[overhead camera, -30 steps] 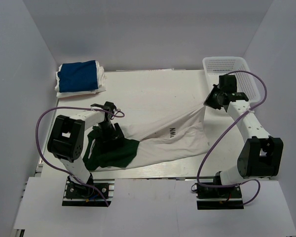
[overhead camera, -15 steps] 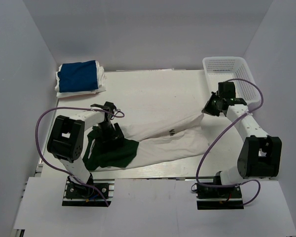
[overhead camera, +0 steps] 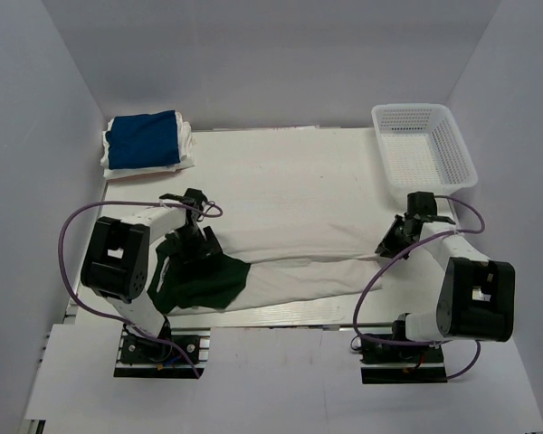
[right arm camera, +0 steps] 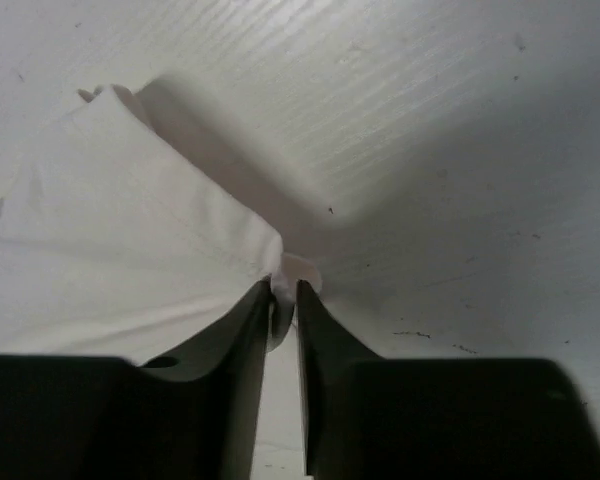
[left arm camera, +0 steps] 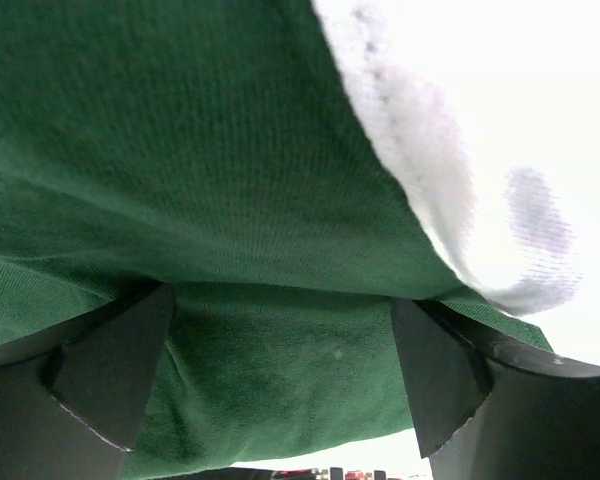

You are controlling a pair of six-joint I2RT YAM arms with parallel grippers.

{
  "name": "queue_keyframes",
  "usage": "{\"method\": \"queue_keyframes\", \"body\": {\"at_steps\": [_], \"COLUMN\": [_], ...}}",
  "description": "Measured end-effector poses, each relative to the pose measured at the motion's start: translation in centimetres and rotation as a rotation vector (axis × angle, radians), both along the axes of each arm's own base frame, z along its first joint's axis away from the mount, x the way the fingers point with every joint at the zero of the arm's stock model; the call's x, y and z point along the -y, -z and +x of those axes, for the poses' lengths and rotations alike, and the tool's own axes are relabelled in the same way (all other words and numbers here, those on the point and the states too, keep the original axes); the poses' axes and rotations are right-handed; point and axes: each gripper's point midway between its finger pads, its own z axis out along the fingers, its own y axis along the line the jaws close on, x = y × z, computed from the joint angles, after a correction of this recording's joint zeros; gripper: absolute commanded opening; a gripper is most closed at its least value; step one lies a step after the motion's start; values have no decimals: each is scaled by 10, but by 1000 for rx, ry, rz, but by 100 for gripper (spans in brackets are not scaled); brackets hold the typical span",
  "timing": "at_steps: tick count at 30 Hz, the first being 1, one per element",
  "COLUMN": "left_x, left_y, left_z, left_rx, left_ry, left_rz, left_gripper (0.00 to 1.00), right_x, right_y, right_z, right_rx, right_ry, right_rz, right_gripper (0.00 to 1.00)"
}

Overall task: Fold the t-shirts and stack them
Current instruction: Fold the other side of the tshirt into a rectangle, then rotate the tshirt 90 degrees

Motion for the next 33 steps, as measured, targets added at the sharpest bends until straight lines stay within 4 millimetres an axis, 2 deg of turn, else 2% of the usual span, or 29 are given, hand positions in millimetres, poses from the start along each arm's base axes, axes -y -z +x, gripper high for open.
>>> {"method": "queue_keyframes", "body": {"at_steps": [1,2,4,5,7,9,13,16,18,20,22,28,31,33], "left_x": [-1,-2,-4,-6,-9,-14,-18,-17,-16,-14,-13,-10,-7,-5], "left_y": [0,0,-1,-2,-3,-6,-23,-49,-66,-75,-68,-6,-2,-1], "left_z": [0,0,1,2,6,14,41,57,58,55,42,11,20,27], "left_rx": [-2,-3,-3,0,11,36,126,230,294,354,353,186,154,116], "left_ry": [-2,-3,-3,0,6,5,-6,-31,-52,-76,-93,-139,-153,-144], "left_rz": [1,3,7,15,33,61,89,82,63,34,10,7,13,27], "left_gripper": [100,100,100,100,100,100,100,100,100,100,100,100,100,100], "right_x": [-1,-2,-3,-3,-1,1,0,-13,-31,-52,-74,-124,-136,-136], "right_y": [2,4,7,7,2,-12,-62,-102,-113,-110,-97,-45,-16,-3], "right_z": [-2,-5,-12,-15,-15,-9,20,44,50,47,40,15,2,-6], "right_rx": [-1,-4,-15,-18,0,48,219,363,418,427,400,249,166,123], "right_ry": [-2,-4,-5,-7,-14,-29,-87,-180,-258,-337,-418,-604,-677,-696], "right_rz": [6,11,14,12,2,-9,-29,-13,24,70,111,175,146,118], "right_gripper": [32,50,68,90,90,90,90,90,90,90,90,90,90,90]}}
